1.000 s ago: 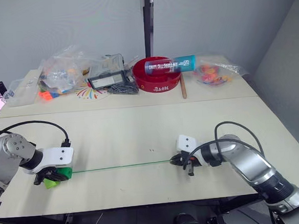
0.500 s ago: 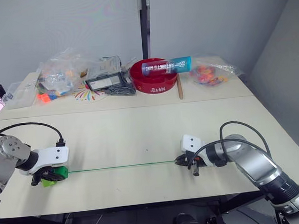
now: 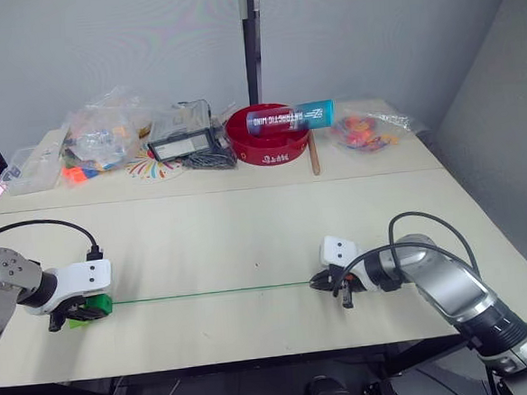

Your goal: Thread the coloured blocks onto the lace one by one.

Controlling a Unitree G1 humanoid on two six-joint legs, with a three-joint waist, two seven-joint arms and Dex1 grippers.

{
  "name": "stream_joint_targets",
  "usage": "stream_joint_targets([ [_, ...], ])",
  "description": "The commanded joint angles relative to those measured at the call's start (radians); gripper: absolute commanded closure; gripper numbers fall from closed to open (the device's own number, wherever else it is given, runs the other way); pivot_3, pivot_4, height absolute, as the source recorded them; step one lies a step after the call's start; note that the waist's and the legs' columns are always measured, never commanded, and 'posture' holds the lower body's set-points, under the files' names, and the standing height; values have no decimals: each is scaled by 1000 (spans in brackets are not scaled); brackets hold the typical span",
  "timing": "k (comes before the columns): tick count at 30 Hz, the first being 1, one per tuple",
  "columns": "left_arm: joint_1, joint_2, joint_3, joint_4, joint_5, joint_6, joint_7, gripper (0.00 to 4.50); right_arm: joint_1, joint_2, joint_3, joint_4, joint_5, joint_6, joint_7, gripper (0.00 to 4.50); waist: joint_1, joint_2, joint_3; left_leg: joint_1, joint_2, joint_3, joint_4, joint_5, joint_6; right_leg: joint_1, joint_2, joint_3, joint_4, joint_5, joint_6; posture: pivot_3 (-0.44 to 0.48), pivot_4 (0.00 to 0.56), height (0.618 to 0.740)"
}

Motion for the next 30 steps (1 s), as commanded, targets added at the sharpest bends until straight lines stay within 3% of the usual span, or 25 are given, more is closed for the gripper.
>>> stream_joint_targets([
  [1, -47, -26, -15, -43, 30, 14, 11, 3309, -3, -31, -2, -6, -16, 20, 9, 4500, 8, 0, 0, 0, 0, 0, 0, 0, 0, 0, 0, 0, 0, 0, 0, 0, 150, 731],
  [11, -157, -89, -74, 24, 102, -1, -4, 3309, 18, -98, -36, -3, -8, 35, 22, 4500, 32, -1, 0, -5, -2, 0, 0, 0, 0, -1, -3, -1, -4, 3, -5, 0, 150, 731],
  [19, -153, -83, -83, 67, 128, -36, -13, 3309, 29, -150, -81, 46, -7, 16, 27, 4500, 30, -1, 0, -5, -2, 0, 0, 0, 0, 0, -3, -1, -5, 3, -5, 0, 150, 731],
  [30, -149, -72, -74, 71, 140, -34, -6, 3309, 31, -134, -69, 43, -9, 23, 24, 4500, 26, 0, 0, -5, -2, 0, 0, 0, 0, 0, -3, -1, -4, 3, -4, 0, 150, 731],
])
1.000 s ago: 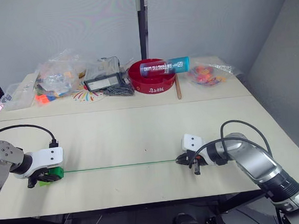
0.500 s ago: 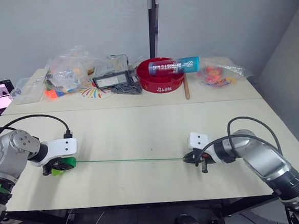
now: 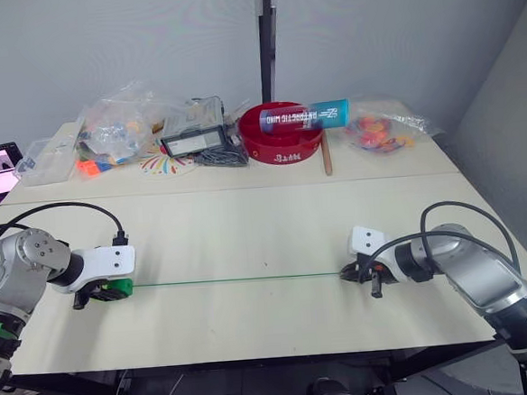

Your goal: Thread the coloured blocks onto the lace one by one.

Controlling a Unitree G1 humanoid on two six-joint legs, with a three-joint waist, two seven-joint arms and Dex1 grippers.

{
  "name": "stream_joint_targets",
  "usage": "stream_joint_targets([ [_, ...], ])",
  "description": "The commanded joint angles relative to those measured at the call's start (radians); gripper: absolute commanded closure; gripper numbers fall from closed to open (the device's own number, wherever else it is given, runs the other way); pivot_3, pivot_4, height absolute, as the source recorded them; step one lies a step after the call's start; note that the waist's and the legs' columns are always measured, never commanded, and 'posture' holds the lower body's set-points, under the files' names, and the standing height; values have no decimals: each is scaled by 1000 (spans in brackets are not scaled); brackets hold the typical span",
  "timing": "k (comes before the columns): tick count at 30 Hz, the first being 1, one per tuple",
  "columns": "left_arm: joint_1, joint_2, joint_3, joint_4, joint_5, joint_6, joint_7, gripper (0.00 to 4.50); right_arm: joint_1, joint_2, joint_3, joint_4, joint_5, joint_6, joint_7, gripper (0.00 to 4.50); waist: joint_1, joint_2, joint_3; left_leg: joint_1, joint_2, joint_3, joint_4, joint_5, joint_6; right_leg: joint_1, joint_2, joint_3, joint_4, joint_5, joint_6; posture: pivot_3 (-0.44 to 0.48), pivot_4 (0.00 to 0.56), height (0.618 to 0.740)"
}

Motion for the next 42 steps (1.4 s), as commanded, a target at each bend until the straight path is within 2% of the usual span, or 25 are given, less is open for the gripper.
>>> stream_joint_targets([
  [1, 13, 24, -4, 24, 36, 14, 12, 3309, 11, -4, 1, 10, -17, 13, -9, 4500, 0, 0, 0, 0, 0, 0, 0, 0, 0, 0, 0, 0, 0, 0, 0, 0, 150, 731],
  [8, 18, 22, 4, 5, 33, 59, 21, 3309, 6, -14, 1, 28, -36, 10, -21, 4500, -1, 0, 0, 0, 0, 0, 0, 0, 0, 0, 0, 0, 0, 0, 0, 0, 150, 731],
  [16, 31, -38, 19, 11, 27, 79, 108, 3309, 11, 64, 12, -53, 12, 33, -23, 4500, -3, 4, -2, 3, 0, 0, 0, 0, 0, 1, 0, 0, 3, -3, 5, 0, 150, 731],
  [23, 81, -25, 37, -20, 15, 49, 92, 3309, 17, 88, 28, -58, 5, 30, -19, 4500, -3, 7, -4, 4, 0, 0, 0, 0, 0, 2, 0, 1, 3, -3, 5, 0, 150, 731],
  [28, 85, -49, 74, -14, -32, -3, 96, 3309, 16, 116, 16, -50, 19, 21, -28, 4500, -2, 7, -4, 4, 0, 0, 0, 0, 0, 2, 0, 1, 2, -3, 5, 0, 150, 731],
  [30, 90, -57, 91, -8, -60, -41, 80, 2268, 14, 125, 10, -46, 18, 13, -32, 4500, -2, 7, -4, 4, 0, 0, 0, 0, 0, 2, 0, 1, 2, -3, 5, 0, 150, 731],
  [37, 127, -53, 183, -70, -211, 4, 7, 11, -6, 138, -32, -49, 51, -22, -15, 2123, -1, 5, -3, -2, 0, 0, 0, 0, 0, -2, 0, 0, -1, 1, -1, 0, 150, 731],
  [42, 192, -1, 279, -148, -312, 79, -23, 0, -26, 119, -96, -94, 120, -19, 13, 439, -7, 1, 1, -4, 0, 0, 0, -1, 1, -3, 0, 0, -3, 1, -2, 0, 150, 731],
])
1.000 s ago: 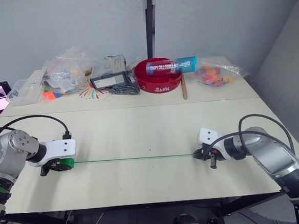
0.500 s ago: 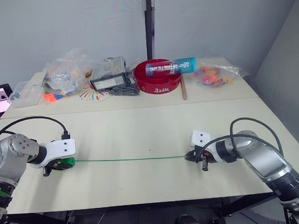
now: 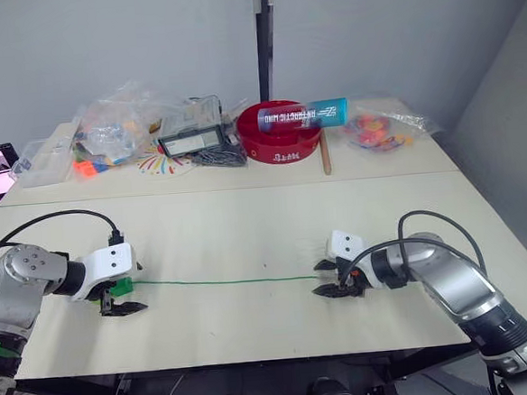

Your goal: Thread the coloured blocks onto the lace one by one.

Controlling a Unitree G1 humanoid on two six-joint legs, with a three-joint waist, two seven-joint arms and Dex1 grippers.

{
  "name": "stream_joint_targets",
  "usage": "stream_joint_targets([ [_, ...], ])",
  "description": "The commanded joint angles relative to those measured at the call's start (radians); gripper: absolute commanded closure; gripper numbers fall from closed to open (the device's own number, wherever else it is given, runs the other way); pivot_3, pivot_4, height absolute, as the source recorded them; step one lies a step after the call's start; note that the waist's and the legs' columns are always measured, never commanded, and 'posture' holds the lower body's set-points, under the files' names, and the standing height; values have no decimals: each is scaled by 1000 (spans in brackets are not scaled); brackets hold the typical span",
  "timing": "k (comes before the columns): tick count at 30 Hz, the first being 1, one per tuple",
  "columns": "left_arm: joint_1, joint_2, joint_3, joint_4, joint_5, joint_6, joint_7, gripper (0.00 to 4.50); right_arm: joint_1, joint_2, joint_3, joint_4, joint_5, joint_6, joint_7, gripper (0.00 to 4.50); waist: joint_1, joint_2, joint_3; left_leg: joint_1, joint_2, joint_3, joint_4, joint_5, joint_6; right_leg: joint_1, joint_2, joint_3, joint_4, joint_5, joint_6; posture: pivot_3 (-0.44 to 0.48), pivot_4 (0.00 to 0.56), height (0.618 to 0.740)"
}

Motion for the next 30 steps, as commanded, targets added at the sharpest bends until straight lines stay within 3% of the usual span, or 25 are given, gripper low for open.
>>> stream_joint_targets([
  [1, 33, 61, 116, -66, -95, 65, -24, 0, -28, -19, -86, -68, 67, -3, 21, 114, -2, -3, 2, 0, 0, 0, 0, 0, 0, 0, 0, 0, 0, 0, 0, 0, 150, 731],
  [9, 190, 32, 453, -166, -351, 274, 27, 0, 74, -5, -308, -170, 251, 50, -36, 48, 3, -4, 3, 0, 1, 0, 0, -1, 1, 0, 0, -1, -1, 0, 0, 0, 150, 731],
  [14, 398, -107, 642, -287, -422, 316, 134, 0, 243, -6, -459, -225, 332, 83, -101, 48, 4, -4, 3, 1, -1, 1, 0, -1, 0, 2, -3, -1, -1, 0, 0, 0, 150, 731],
  [21, 588, -259, 834, -354, -458, 331, 300, 0, 438, 12, -641, -208, 346, 18, -190, 48, 4, -6, 3, 2, 0, 1, 0, -1, 0, 3, -2, -1, -2, 0, 0, 0, 150, 731],
  [24, 658, -304, 894, -372, -476, 338, 335, 0, 511, 17, -702, -167, 333, -36, -200, 48, 4, -6, 2, 2, 0, 1, 0, -1, 0, 3, -2, -1, -2, 0, 0, 0, 150, 731],
  [30, 701, -306, 864, -321, -461, 263, 329, 0, 572, 27, -672, -123, 324, -112, -187, 48, 4, -6, 2, 3, 0, 2, 0, -1, 0, 4, -2, 0, -3, -3, 4, 0, 150, 731],
])
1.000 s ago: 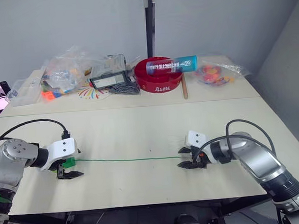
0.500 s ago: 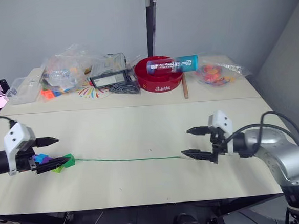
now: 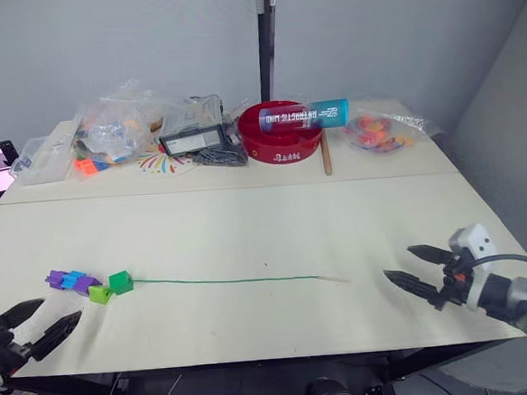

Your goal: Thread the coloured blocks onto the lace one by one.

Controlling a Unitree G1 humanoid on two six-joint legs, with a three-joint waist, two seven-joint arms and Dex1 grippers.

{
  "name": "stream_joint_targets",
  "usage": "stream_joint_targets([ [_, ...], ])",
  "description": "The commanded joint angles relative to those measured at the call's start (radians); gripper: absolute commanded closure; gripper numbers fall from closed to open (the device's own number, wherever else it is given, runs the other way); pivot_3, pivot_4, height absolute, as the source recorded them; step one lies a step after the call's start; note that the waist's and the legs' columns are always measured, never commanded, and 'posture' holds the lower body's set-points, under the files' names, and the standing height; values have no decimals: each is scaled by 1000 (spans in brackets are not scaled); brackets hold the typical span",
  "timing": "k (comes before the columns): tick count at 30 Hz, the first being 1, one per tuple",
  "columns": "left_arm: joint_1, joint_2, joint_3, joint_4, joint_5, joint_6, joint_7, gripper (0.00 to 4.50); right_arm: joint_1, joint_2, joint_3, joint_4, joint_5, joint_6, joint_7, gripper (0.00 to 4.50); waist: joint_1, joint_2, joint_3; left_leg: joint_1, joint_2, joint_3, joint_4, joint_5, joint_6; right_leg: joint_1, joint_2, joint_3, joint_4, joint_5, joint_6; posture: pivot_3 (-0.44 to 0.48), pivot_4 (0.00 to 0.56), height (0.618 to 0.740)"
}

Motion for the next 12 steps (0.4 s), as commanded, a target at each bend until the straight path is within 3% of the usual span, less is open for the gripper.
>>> stream_joint_targets([
  [1, -10, 19, -3, -3, -4, -40, 1, 0, 0, 5, 6, -8, 10, -45, 5, 48, 0, 0, 0, 0, 0, 0, 0, 0, 0, 0, 0, 0, 0, -1, 2, 0, 150, 731],
  [12, -43, 35, -59, 32, -2, -57, 2, 0, 18, 0, 28, -4, 10, -65, -10, 48, 0, 0, 0, 0, 0, 1, 0, 0, 0, 1, 0, 1, -3, 2, -4, 0, 150, 731],
])
